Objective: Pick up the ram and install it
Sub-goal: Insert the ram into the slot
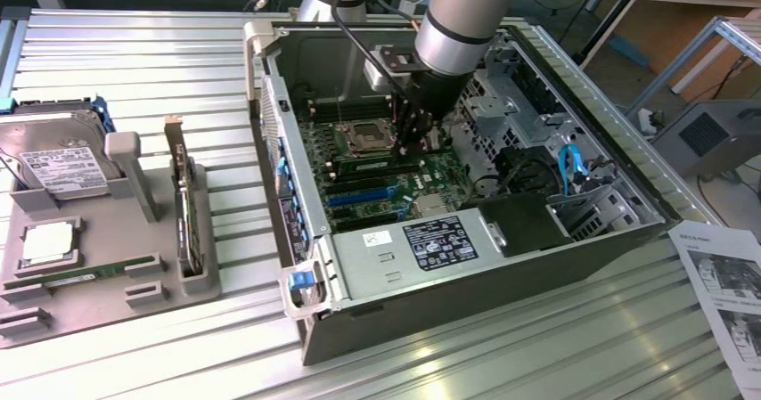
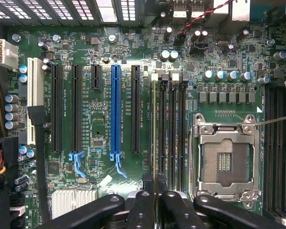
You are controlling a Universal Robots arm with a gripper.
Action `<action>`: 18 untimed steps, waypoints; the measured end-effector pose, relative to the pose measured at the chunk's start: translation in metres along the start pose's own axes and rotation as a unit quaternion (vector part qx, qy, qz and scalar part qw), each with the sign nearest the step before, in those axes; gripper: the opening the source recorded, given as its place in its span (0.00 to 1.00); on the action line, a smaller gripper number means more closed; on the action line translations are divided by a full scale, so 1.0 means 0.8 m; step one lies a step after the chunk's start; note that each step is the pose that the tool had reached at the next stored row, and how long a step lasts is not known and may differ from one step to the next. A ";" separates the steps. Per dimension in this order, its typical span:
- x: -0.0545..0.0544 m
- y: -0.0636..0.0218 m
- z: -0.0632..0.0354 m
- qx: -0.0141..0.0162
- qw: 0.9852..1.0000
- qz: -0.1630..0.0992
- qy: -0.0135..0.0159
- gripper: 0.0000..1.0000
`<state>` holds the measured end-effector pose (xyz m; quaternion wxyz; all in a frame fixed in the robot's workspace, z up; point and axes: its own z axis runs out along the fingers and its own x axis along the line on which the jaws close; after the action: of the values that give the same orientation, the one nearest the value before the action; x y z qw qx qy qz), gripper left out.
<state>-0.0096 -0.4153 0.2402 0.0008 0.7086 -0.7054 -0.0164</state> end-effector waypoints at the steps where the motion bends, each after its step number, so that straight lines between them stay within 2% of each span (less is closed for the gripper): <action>1: 0.000 0.000 0.000 0.000 1.000 0.000 0.000 0.13; 18: -0.001 0.000 0.001 0.000 1.000 0.000 0.000 0.13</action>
<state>-0.0099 -0.4142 0.2396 0.0009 0.7086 -0.7055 -0.0164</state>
